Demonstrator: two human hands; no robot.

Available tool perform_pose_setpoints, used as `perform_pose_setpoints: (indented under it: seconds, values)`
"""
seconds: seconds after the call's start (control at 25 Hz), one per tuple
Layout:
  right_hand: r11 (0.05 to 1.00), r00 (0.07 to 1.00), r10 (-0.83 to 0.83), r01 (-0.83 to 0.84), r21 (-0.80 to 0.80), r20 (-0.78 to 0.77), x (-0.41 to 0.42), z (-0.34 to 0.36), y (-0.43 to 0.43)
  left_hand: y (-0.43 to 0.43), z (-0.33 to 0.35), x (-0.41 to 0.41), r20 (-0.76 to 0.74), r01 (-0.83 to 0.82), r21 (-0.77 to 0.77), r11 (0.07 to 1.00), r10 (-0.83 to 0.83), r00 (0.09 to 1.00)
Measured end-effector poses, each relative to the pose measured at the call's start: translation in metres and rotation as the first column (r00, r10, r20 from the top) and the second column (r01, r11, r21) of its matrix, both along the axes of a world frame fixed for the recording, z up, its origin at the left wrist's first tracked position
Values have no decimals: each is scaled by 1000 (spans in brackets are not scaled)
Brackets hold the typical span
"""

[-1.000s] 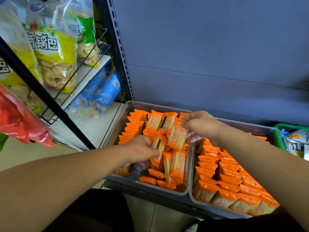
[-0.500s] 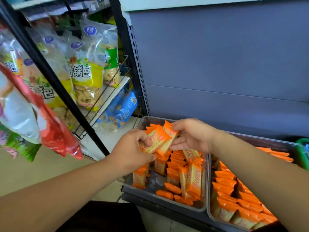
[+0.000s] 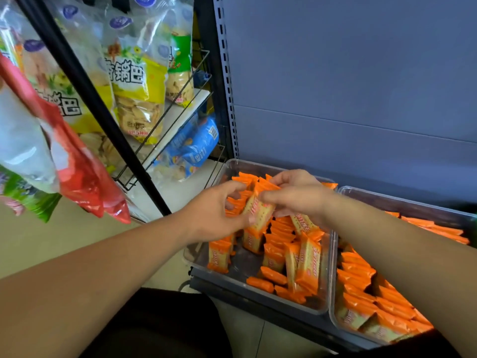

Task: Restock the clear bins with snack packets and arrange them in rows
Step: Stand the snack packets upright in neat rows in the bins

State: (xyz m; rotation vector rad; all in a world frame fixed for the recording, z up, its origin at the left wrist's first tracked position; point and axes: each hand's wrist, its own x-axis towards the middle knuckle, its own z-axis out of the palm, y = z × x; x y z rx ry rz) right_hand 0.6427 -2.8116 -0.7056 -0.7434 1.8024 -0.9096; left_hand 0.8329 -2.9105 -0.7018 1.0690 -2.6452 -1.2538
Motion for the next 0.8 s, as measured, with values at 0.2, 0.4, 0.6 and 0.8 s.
perform_pose_setpoints:
  seconds: [0.2, 0.4, 0.6, 0.8]
  values:
    - [949, 906, 310, -280, 143, -289, 32, -33, -8, -35, -18, 32, 191, -62, 29, 998, 55, 980]
    - [830, 545, 549, -443, 338, -633, 45, -77, -15, -40, -31, 36, 256, 3, 135, 991, -38, 966]
    - [779, 239, 593, -412, 473, -769, 56, -92, -14, -37, -28, 23, 277, 29, 46, 999, -40, 960]
    - [826, 345, 523, -430, 364, -779, 53, -92, -7, -22, -23, 3, 280, 84, 25, 996, -88, 956]
